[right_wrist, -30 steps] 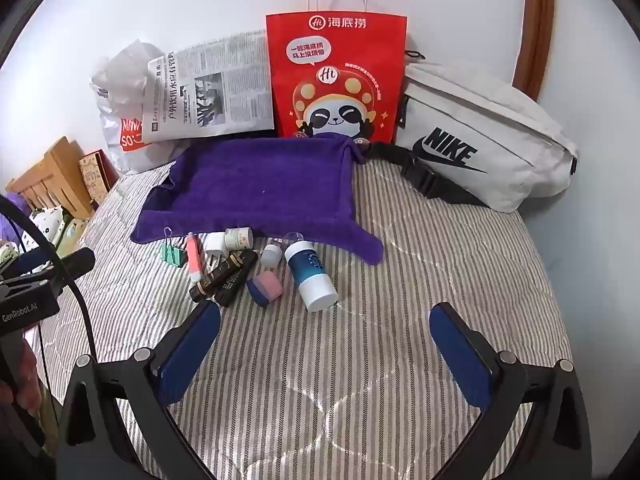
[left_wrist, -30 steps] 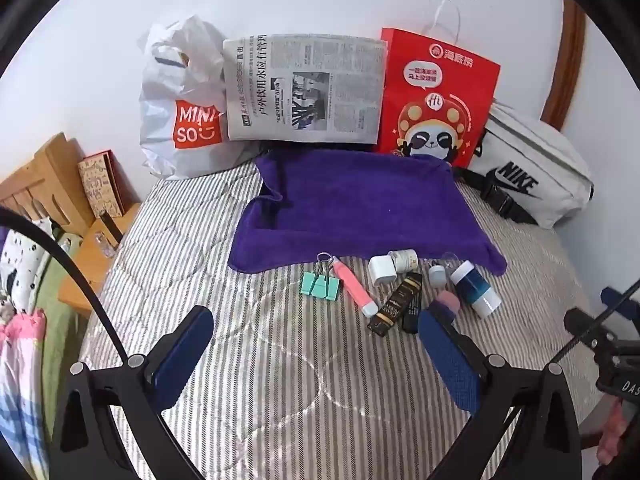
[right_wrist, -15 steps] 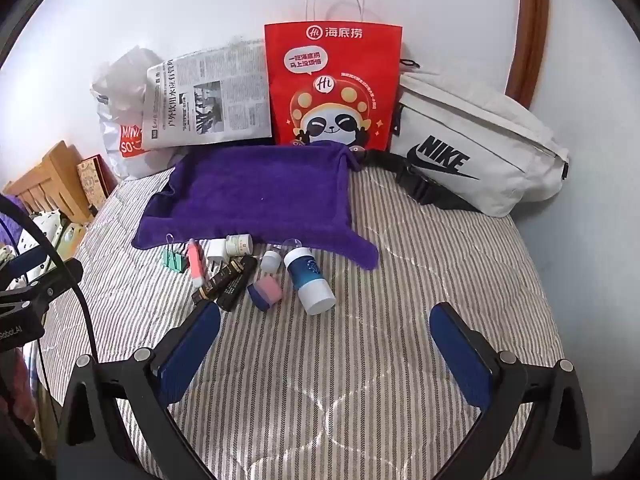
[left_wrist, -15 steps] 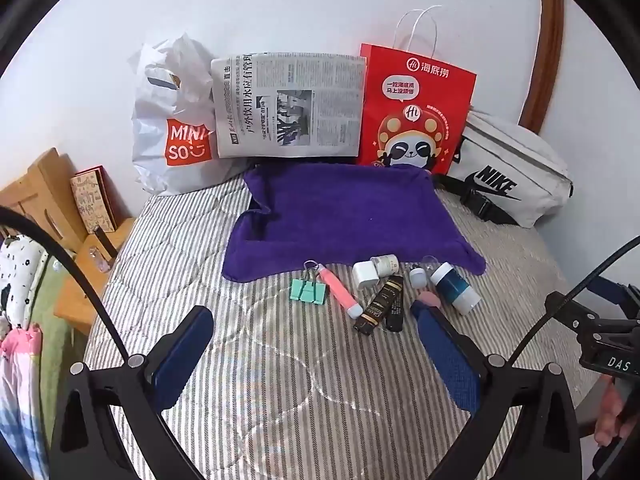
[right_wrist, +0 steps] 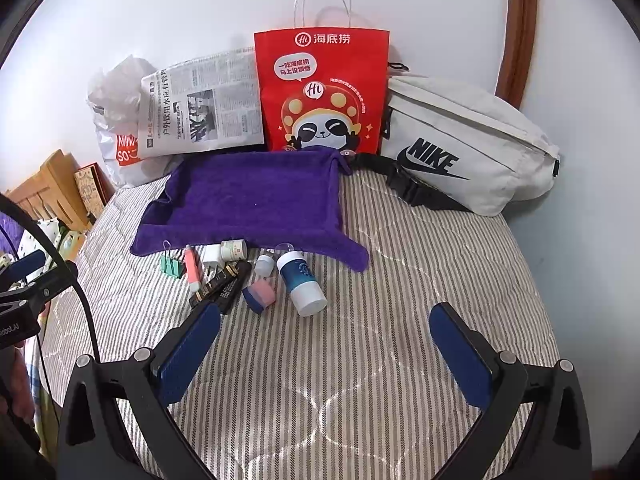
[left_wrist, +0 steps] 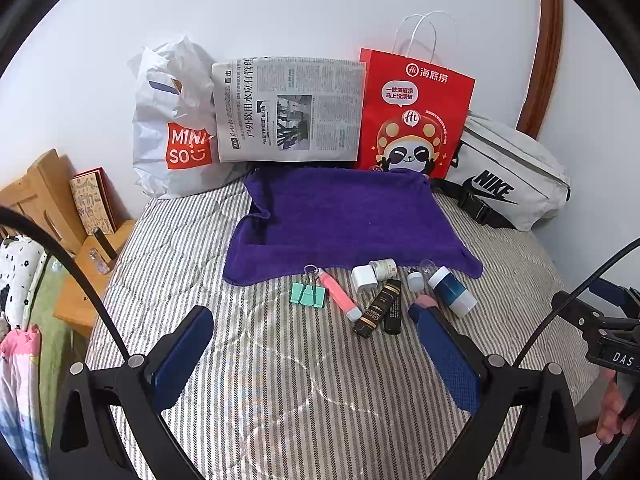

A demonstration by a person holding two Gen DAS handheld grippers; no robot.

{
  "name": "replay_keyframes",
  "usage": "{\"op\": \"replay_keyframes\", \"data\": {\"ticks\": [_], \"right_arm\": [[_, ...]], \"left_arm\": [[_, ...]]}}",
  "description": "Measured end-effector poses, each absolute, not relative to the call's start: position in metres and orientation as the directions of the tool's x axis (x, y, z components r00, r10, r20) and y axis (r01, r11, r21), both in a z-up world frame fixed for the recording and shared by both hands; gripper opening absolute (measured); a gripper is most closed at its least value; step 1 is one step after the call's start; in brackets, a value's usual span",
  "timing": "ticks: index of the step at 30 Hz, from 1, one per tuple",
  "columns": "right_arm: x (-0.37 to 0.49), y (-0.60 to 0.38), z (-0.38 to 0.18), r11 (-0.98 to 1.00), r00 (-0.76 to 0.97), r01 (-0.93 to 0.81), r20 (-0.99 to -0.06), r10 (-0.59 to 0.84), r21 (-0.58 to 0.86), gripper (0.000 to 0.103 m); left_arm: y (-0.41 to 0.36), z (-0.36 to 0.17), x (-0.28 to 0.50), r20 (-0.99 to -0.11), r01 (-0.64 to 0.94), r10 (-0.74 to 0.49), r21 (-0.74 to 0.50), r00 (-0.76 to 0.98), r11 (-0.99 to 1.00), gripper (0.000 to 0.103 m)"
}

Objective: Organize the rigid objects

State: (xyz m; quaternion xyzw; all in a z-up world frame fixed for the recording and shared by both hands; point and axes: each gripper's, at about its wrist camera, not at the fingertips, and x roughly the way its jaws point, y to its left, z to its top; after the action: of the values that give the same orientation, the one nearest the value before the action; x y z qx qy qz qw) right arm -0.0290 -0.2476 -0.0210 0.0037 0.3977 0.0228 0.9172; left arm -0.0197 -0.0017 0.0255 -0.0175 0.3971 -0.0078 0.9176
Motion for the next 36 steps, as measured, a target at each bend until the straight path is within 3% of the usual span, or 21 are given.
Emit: {"op": "replay_keyframes", "data": {"ticks": [36], "right_arm": [[-0.037,-0.2445,-0.014,0.999,0.698,-0.043,-0.715,0.042,0.017,0.103]], "left_arm": [[0.0021,0.0211,-0.019,-0.746,0.001,-0.039,-0.052,0.665,0.999,0.103]]}}
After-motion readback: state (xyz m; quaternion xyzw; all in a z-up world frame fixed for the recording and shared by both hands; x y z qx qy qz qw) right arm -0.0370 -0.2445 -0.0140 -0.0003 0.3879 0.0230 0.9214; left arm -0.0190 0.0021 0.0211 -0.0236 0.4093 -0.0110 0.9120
